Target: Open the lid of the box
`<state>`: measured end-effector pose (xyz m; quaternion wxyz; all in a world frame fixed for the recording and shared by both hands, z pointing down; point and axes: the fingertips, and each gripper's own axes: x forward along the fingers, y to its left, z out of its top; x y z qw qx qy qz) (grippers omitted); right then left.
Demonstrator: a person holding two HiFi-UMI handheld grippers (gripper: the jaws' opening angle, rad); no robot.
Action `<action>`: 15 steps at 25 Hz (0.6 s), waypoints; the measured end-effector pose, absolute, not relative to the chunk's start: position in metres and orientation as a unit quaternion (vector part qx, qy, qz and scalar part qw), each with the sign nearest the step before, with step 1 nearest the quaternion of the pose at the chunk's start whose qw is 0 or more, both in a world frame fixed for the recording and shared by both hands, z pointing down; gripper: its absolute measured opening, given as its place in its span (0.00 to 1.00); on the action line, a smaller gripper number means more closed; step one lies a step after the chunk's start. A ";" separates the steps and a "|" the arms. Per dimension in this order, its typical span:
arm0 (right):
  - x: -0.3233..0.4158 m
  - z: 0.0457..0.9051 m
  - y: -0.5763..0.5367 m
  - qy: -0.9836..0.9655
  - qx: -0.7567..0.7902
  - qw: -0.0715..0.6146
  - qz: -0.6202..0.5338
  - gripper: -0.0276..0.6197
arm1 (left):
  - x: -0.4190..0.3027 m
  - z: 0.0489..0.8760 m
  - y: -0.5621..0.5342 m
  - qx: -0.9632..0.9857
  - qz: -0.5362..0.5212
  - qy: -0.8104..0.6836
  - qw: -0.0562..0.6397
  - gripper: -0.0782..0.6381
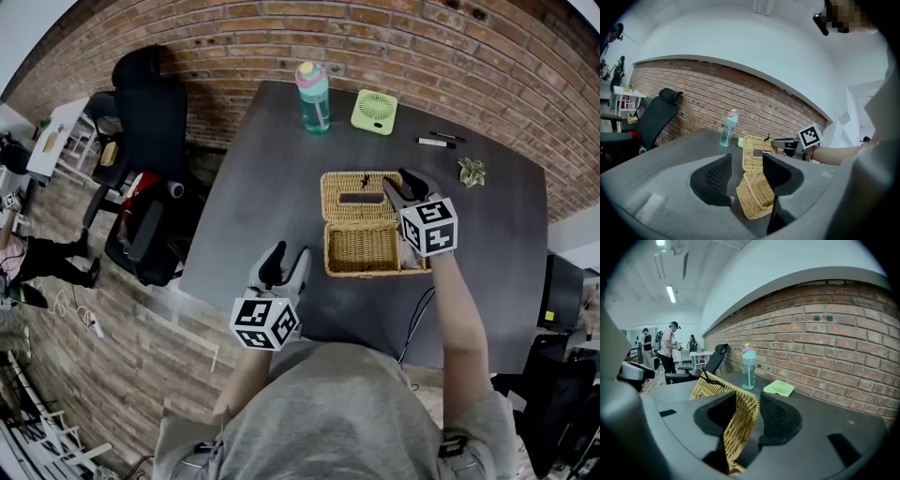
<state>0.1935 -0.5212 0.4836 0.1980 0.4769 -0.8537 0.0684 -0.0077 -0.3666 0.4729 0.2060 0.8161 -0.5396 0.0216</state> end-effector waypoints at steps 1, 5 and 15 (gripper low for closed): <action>0.194 0.486 -0.524 -0.854 0.476 0.198 0.072 0.29 | -0.007 0.474 -0.368 0.816 0.022 -0.539 0.207 0.41; 0.194 0.495 -0.534 -0.854 0.473 0.198 0.089 0.29 | -0.004 0.477 -0.373 0.816 0.026 -0.537 0.211 0.40; 0.195 0.522 -0.554 -0.849 0.472 0.192 0.138 0.29 | -0.003 0.482 -0.383 0.819 0.035 -0.530 0.215 0.40</action>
